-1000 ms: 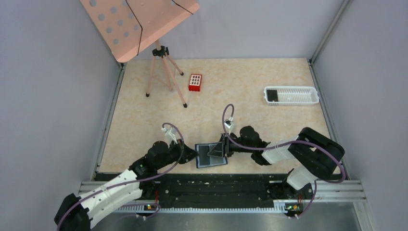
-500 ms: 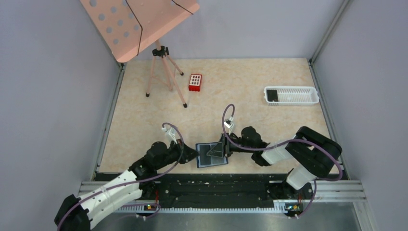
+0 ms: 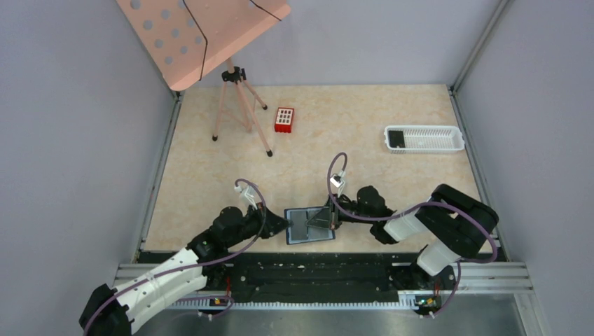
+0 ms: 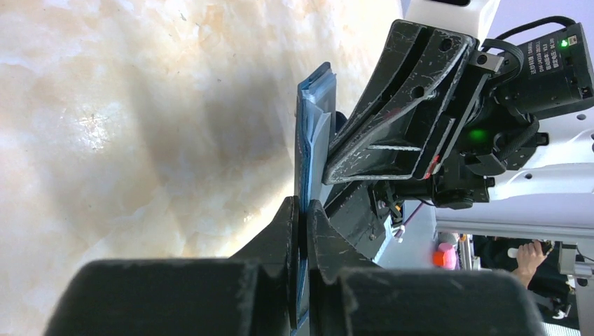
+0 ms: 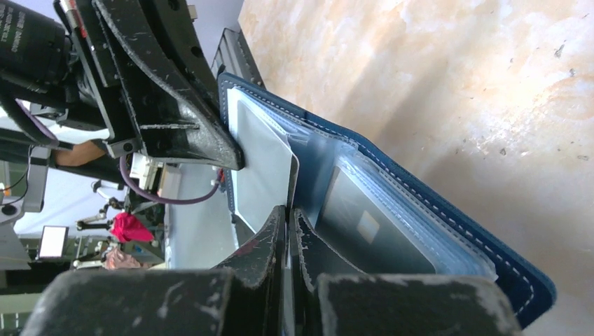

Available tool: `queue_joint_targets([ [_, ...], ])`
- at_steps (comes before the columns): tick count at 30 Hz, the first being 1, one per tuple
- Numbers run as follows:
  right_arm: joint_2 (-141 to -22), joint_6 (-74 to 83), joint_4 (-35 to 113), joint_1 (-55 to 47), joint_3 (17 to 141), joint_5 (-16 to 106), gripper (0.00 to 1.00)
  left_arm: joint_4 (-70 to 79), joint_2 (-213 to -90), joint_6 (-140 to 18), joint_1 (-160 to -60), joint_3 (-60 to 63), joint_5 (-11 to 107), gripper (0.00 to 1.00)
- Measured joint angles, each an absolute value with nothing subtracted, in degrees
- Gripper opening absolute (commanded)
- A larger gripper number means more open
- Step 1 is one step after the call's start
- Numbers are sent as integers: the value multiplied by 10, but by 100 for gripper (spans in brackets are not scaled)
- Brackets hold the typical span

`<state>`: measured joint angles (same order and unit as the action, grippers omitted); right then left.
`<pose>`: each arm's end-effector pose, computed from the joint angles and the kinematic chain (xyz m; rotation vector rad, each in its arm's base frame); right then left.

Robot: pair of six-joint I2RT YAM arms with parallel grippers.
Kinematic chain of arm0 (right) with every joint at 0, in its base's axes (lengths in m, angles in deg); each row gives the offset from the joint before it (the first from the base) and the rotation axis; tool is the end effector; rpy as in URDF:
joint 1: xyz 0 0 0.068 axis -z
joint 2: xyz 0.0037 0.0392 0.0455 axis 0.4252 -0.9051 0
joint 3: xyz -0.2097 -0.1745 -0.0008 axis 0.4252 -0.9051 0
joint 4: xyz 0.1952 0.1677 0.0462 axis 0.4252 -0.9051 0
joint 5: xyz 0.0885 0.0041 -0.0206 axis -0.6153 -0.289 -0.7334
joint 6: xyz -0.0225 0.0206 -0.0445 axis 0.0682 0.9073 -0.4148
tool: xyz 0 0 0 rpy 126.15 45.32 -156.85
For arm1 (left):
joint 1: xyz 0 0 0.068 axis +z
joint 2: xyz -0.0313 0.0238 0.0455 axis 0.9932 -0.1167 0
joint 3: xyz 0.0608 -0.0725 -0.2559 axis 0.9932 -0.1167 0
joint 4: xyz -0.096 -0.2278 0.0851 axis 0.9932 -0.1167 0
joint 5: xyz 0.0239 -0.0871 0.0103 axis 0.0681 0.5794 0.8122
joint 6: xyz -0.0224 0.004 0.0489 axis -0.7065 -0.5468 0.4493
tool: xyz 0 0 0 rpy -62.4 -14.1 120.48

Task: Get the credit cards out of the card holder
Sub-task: Open the card holder at the center of the board, then remove the credit card from the card holder.

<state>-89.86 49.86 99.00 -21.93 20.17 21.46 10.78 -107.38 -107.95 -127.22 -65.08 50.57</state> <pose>0.1566 0.1953 0.1365 -0.3619 2.1042 1.6265 0.1002 -0.1060 0.1661 -0.1189 2.1205 -1.3401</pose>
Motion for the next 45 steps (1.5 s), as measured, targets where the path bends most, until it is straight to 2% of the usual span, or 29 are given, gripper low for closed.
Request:
queue_joint_targets([
  [13,-898,524,1077,-194,169,171,0,108,-1062,-1098,-1277,-651,504,0],
  [24,-824,506,1009,-166,154,146,0,73,-1057,-1094,-1274,-651,481,0],
  [25,-819,503,996,-166,155,145,1,74,-1055,-1093,-1274,-651,481,0],
  [28,-812,497,970,-166,156,142,20,79,-1055,-1093,-1274,-651,484,0],
  [31,-810,493,953,-166,164,141,27,97,-1055,-1095,-1274,-656,490,0],
  [37,-812,495,952,-166,180,134,33,124,-1054,-1100,-1274,-665,496,0],
  [45,-845,504,975,-166,189,132,33,166,-1057,-1110,-1274,-668,518,0],
])
